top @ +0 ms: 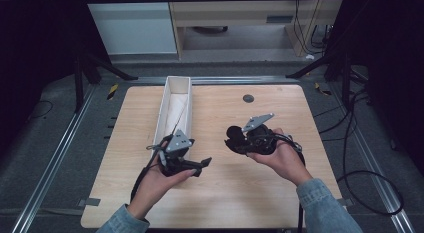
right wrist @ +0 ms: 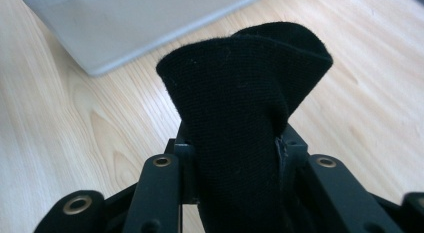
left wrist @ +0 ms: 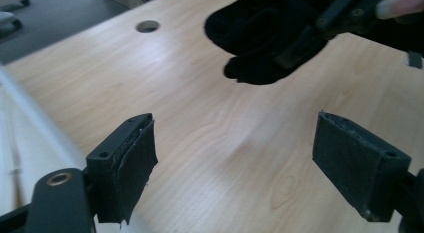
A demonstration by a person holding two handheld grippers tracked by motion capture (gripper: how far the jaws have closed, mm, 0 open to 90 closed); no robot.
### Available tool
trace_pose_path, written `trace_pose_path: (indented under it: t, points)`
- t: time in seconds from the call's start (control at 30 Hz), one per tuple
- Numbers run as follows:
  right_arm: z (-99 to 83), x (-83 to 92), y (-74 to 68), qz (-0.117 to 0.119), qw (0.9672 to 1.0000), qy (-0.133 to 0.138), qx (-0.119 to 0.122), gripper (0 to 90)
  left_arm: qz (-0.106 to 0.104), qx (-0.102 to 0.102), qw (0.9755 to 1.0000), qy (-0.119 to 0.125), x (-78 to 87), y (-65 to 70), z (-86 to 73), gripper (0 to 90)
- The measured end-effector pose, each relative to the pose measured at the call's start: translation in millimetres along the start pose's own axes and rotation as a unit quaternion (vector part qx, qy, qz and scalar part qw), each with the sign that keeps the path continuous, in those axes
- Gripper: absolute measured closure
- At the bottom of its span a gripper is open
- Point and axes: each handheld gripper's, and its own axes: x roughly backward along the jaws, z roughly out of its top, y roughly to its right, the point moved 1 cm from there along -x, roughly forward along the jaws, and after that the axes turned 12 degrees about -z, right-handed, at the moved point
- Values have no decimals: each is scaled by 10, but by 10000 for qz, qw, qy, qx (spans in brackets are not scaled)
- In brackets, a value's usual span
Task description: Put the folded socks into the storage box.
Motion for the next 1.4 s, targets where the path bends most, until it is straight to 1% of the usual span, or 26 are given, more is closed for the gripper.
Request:
trace_pose_path:
  t: [0.07,0.17,0.27,0.33,0.4,0.47,0.57,0.63,0.73,0.8,0.87,0.97,1.03,1.07,1.13,1.2,1.3,1.33,1.4]
  points:
    - [89,12,-19,40,10000,54,45,649,113,85,9999,84,104,-95,-5,171]
    - [207,36,-57,99,9998,137,59,648,240,177,9994,175,208,-186,-13,171]
    - [291,47,-88,134,9997,158,95,648,385,246,9987,245,296,-269,-19,171]
    - [349,61,-104,93,9998,161,95,648,398,239,9986,266,327,-296,-22,171]
    - [391,71,-117,88,9997,188,97,648,506,257,9979,318,370,-335,-22,168]
    - [439,83,-135,108,9996,197,160,648,592,265,9973,345,409,-376,-26,166]
    - [514,93,-168,166,9994,247,175,648,678,284,9964,423,480,-465,-45,150]
    - [552,99,-183,175,9993,250,218,648,798,289,9953,461,538,-538,-71,143]
    - [613,98,-210,206,9990,293,279,648,817,380,9944,554,638,-630,-108,134]
    - [648,87,-226,245,9988,323,272,648,877,397,9935,604,698,-681,-130,126]
    - [680,68,-242,265,9987,341,261,648,985,456,9920,640,770,-753,-164,121]
    - [728,41,-272,261,9987,359,263,648,1082,574,9899,712,852,-854,-217,116]
    - [757,26,-291,288,9985,366,294,648,1203,678,9876,746,922,-935,-275,115]
    - [773,17,-303,301,9984,362,303,648,1304,720,9861,733,962,-988,-324,115]
    - [810,-4,-331,333,9982,370,338,648,1393,775,9847,699,1001,-1051,-395,113]
    - [839,-20,-354,359,9981,378,342,648,1419,918,9829,737,1040,-1122,-483,113]
    - [886,-48,-394,427,9977,405,342,648,1498,1080,9798,771,1086,-1208,-601,111]
    - [901,-58,-406,441,9975,416,357,648,1557,1112,9786,751,1098,-1236,-642,111]
    - [928,-74,-429,462,9974,422,368,648,1663,1132,9772,680,1106,-1286,-724,106]
